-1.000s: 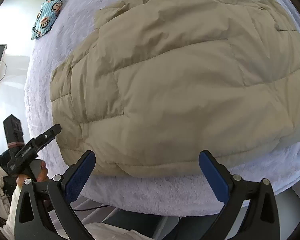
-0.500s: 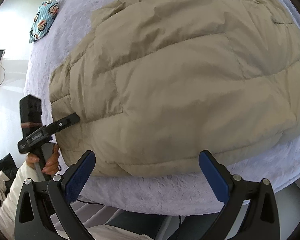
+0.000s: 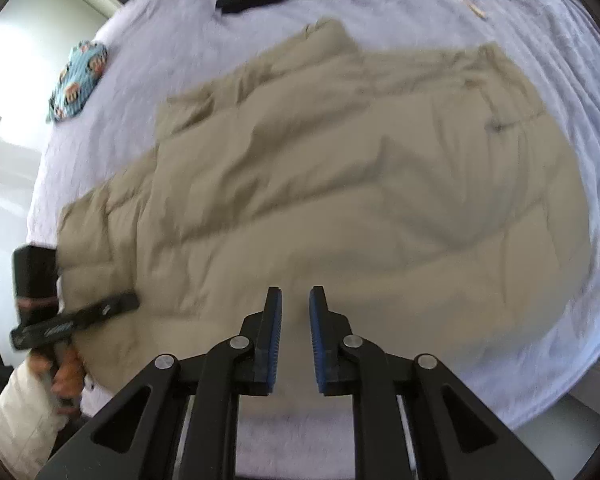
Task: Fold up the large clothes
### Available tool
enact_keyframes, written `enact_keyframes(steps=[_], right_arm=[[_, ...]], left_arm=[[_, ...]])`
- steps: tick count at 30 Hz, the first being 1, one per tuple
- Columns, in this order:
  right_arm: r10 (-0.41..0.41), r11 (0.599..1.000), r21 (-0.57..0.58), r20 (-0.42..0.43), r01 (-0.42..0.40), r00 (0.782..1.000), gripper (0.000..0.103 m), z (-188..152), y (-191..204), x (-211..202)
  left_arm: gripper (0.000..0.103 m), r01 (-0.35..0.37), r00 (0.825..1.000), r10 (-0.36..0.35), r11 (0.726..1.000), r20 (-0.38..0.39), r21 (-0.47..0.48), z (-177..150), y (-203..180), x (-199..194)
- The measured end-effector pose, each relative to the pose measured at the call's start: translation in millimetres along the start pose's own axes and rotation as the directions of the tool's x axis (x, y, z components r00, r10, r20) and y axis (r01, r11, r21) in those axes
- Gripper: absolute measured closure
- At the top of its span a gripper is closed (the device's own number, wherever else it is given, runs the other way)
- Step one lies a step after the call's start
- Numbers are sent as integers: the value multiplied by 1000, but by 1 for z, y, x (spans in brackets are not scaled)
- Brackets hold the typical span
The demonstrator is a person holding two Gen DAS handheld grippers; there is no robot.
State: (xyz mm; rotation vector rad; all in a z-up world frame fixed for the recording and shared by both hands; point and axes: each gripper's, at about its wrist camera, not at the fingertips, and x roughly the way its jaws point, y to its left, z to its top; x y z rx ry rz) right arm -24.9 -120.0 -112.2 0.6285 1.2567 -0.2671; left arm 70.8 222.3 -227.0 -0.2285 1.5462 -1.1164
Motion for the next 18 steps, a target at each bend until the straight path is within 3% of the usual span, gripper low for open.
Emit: enact_keyframes(steps=[5,10,18], right_arm=[[50,999,-19,40,-50,998,88,25,-13,19],[141,989,-34,-5,-141,990,88,44,-17,57],[272,961,-14,-99,-275,957,92,63,-29,102]], left_arm=[[79,-22,999,21,1000,45,12,0,-35,-23],[79,-66,995,60,996,82,66,-3,-106,-36],[79,-208,978,199,961,65,181,13,-234,10]])
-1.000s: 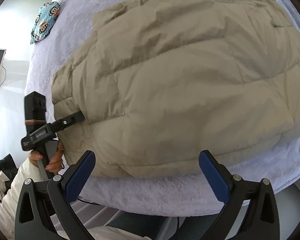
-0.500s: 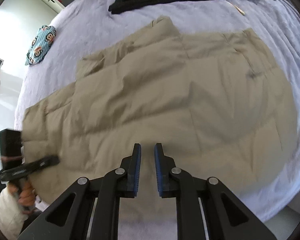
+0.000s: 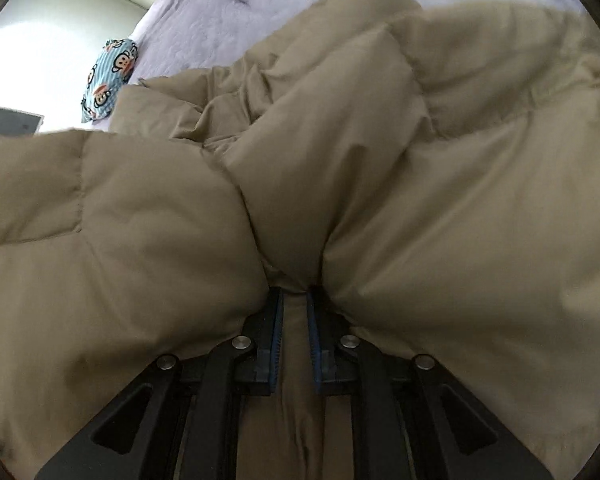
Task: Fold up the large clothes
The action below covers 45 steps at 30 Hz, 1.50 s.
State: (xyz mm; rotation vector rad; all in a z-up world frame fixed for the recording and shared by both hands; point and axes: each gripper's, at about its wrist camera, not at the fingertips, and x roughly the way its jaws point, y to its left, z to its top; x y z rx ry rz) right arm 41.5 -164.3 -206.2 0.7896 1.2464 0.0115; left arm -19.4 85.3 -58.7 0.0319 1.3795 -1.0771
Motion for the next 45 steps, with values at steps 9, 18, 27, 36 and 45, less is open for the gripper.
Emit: enact_keyframes(steps=[9,18,27,36,45], right_arm=[[175,977,132,-69,-165,982,97,7,-35,-1],[112,967,220,80,-128,990,87,-19,-114,-129],[54,917,382,172,-118,984,37,-103,-206,-198],[301,913,214,221,-347,928,24,-135,-188,-244],[237,955,155,122,-254,964,43,-110,-146,-211]], left_arm=[[77,-82,994,86,995,-63,64,29,-86,38],[37,117,988,-105,987,-115,108,59,-140,82],[37,143,972,-133,989,-196,41,76,-137,209],[37,20,989,-9,997,-150,74,85,-148,242],[37,-100,992,84,979,95,175,95,-160,161]])
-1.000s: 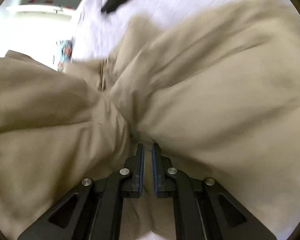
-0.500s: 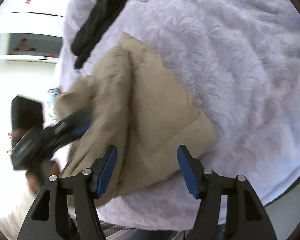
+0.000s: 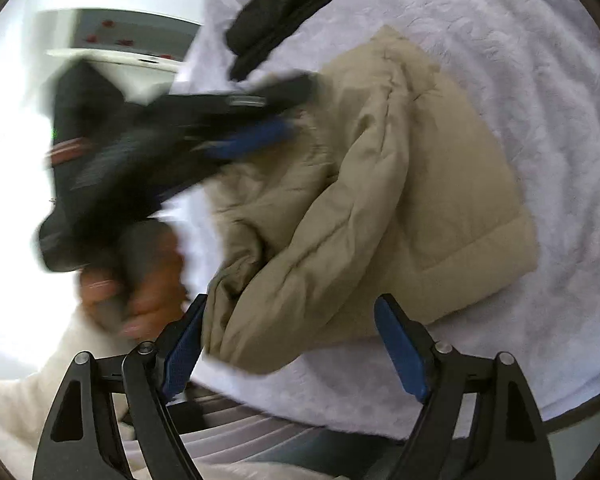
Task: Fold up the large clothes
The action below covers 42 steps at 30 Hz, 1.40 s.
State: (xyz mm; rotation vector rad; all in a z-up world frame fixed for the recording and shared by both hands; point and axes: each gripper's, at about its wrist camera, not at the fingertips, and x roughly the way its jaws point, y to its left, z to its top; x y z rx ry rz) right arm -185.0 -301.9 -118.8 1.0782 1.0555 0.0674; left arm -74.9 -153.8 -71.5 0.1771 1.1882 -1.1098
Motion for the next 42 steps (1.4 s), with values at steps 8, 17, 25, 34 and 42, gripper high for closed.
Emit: enact_keyframes(steps=[8,17,25,34,42], right_arm=[[-272,951,-122,96,283,957,92,-1,18,7],[-379,923,-38,60,382,923,92,5,-47,-4],[-272,961,107,181,256,945,59,33,-72,-72],[12,994,110,120,-26,993,33,127,-75,-9],[-124,992,40,94,121,988,95,165,-55,42]], left_arm=[[37,-350,917,389,893,93,-282,-26,137,-67],[37,-347,925,379,880,38,-325,-15,139,1],[37,-385,909,415,866,31,-319,-1,114,27],[37,-383,911,413,857,16,-344,-4,122,24],[37,-433,886,463,831,3,-350,4,106,32]])
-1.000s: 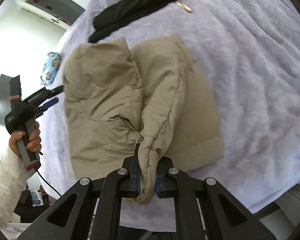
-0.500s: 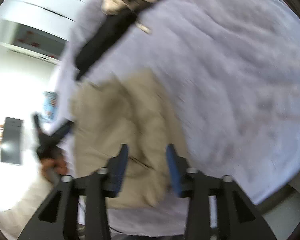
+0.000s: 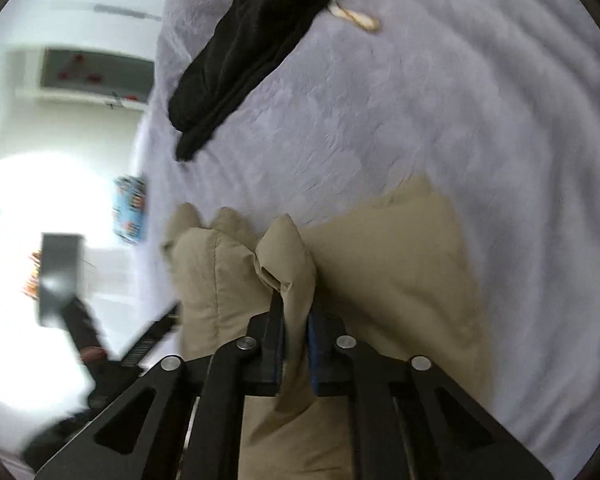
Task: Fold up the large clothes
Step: 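Pinch the jacket's folded edge with the right tool while the left tool presses it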
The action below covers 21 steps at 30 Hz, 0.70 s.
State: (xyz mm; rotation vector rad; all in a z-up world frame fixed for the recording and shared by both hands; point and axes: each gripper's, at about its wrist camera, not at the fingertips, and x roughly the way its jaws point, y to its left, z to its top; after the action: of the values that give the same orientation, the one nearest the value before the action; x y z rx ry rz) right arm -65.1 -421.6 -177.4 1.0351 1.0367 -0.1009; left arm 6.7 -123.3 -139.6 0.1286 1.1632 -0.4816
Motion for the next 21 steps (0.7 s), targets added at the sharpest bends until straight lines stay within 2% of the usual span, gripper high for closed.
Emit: enact_keyframes(steps=[2,3,5,7,9,11,14,15,17,18,21], right_arm=[[-100,994,-48,4,100,995,96,8,-8,10],[-121,992,-44,-7,120,993,97,11,-14,16],[-128,992,-12,-33,128,991,98,16,-30,29],[-130,992,-3,-39,130,991,98,19,-36,37],[-148,989,-27,-37,147,988,99,19,-37,43],[-162,986,-51,-39,160,986,99,20,-35,49],[-164,985,-61,-45,161,985,100,22,-34,52],[-159,986,-57,-48,157,986,100,23,-32,52],[-145,989,-42,-51,143,988,99,21,-29,45],[-143,989,-42,-49,141,989,96,20,-26,41],[-177,981,-85,-31,173,984,94,11,-10,17]], left_arm=[[37,-14,1000,13,1000,6,20,0,-12,1],[37,-25,1000,24,999,10,38,1,-18,2],[37,-43,999,42,996,16,75,2,-27,-1],[37,-26,999,23,996,31,88,1,-27,-13],[37,4,999,-9,995,45,102,-7,-21,-31],[37,5,999,-10,993,43,120,-19,-15,-44],[34,29,1000,-29,989,-3,146,-51,-9,-56],[28,24,1000,-23,985,-8,172,-64,-10,-57],[28,8,1000,-2,979,-28,202,-79,-12,-53],[28,9,999,1,980,-48,201,-83,-14,-49],[28,8,997,4,988,-75,154,-89,-12,-41]])
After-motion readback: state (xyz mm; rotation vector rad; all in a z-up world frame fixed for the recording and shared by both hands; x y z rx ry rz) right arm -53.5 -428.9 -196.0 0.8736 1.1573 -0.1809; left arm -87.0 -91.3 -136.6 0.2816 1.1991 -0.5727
